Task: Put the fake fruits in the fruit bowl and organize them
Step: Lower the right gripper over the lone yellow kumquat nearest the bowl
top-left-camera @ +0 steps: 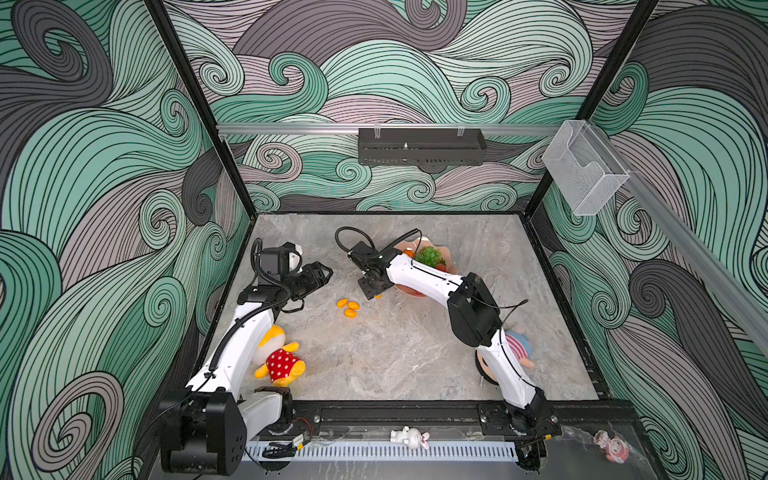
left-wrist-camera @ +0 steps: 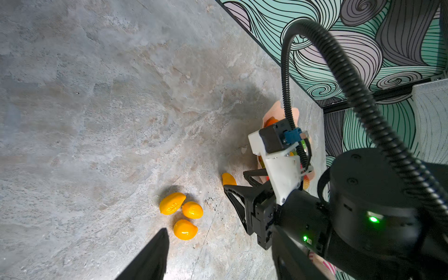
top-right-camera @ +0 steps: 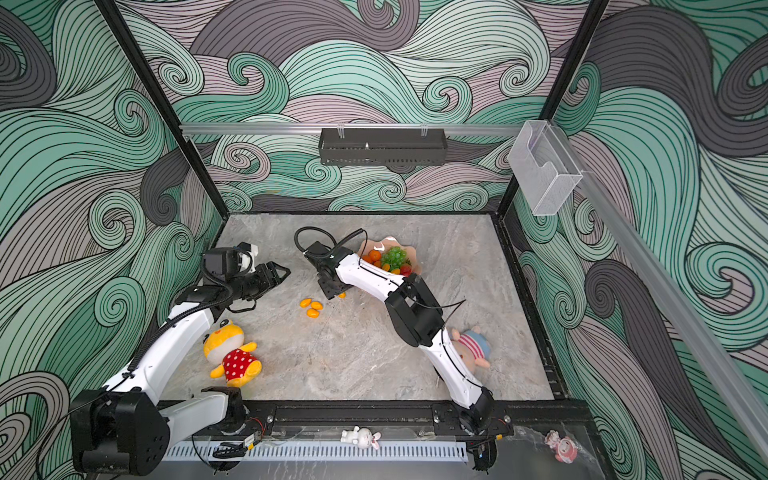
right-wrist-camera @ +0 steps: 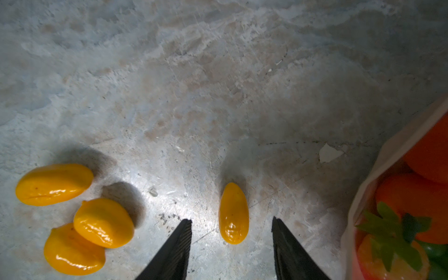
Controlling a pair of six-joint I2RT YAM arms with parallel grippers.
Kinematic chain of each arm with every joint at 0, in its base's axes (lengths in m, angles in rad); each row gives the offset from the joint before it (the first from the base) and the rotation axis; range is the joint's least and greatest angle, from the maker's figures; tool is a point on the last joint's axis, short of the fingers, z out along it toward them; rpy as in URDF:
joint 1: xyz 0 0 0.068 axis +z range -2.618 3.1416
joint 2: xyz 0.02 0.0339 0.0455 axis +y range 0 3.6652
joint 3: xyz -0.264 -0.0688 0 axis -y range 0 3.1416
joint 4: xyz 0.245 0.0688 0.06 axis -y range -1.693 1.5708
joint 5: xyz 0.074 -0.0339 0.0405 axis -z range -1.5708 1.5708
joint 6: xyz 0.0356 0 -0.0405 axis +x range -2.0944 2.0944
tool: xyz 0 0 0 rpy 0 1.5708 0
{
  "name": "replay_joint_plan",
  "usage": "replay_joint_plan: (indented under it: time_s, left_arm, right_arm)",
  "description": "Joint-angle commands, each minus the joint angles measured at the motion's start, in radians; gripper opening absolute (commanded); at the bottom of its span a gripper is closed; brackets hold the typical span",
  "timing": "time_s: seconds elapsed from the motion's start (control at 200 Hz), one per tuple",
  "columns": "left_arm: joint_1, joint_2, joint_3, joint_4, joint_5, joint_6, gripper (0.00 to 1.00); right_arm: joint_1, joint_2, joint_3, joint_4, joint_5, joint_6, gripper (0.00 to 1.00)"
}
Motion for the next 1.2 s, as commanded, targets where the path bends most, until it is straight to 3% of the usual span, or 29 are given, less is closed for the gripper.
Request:
replay_joint_plan:
  time_s: [0.0,1.196]
  left_arm:
    - [0.009,0.01,0.041,-0.026,0.021,0.012,0.69]
    - [0.011,0.032,0.033,0.005,0.075,0.018,0.67]
  right_arm:
    - [-0.003,0.028,0.039,-0.055,0.01,-0.004,0.53]
    - [-0.02,0.111,0.119,-0.122,-0.004,-0.013,0.47]
